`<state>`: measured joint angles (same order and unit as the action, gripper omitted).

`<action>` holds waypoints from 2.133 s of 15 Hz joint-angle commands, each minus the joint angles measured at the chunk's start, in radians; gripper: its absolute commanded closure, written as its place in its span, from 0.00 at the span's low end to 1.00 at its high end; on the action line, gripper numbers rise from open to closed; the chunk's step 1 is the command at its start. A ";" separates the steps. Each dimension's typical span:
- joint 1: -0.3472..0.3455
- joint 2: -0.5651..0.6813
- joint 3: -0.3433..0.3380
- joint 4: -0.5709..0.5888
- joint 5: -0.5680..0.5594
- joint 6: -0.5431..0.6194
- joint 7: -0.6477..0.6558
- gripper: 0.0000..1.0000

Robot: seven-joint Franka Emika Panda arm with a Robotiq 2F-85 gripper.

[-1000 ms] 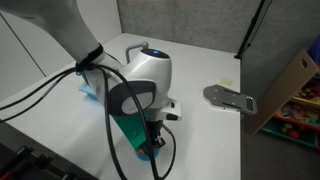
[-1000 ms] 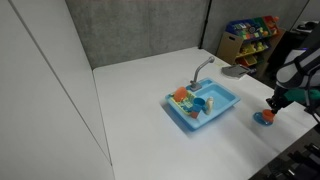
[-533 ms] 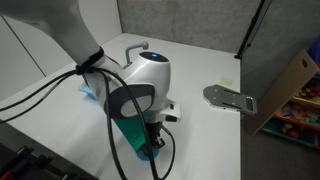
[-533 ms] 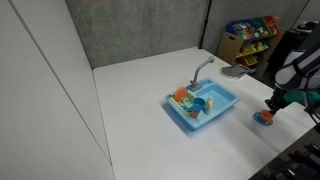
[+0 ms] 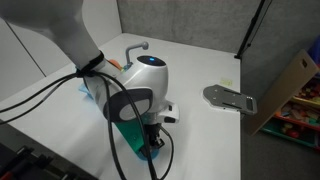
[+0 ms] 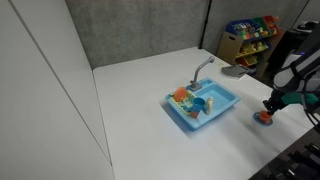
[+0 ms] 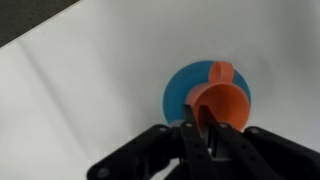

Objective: Put the orange mug on the blue plate

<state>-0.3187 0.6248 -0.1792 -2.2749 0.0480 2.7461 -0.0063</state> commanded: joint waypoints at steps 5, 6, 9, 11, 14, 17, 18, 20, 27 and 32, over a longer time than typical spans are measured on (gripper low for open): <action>0.024 -0.094 -0.029 -0.057 -0.010 -0.003 -0.003 0.25; 0.053 -0.107 -0.052 -0.062 -0.027 -0.013 0.021 0.17; 0.141 -0.138 -0.115 -0.064 -0.079 -0.054 0.086 0.00; 0.198 -0.156 -0.141 -0.051 -0.119 -0.103 0.137 0.00; 0.265 -0.185 -0.153 -0.025 -0.170 -0.191 0.212 0.00; 0.303 -0.221 -0.138 0.006 -0.204 -0.296 0.270 0.00; 0.310 -0.236 -0.131 0.015 -0.211 -0.330 0.281 0.00; 0.317 -0.263 -0.116 0.036 -0.217 -0.402 0.293 0.00; 0.283 -0.403 -0.045 0.078 -0.193 -0.594 0.220 0.00; 0.253 -0.524 -0.006 0.067 -0.180 -0.620 0.122 0.00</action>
<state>-0.0321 0.1810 -0.2168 -2.1952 -0.1411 2.1551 0.1856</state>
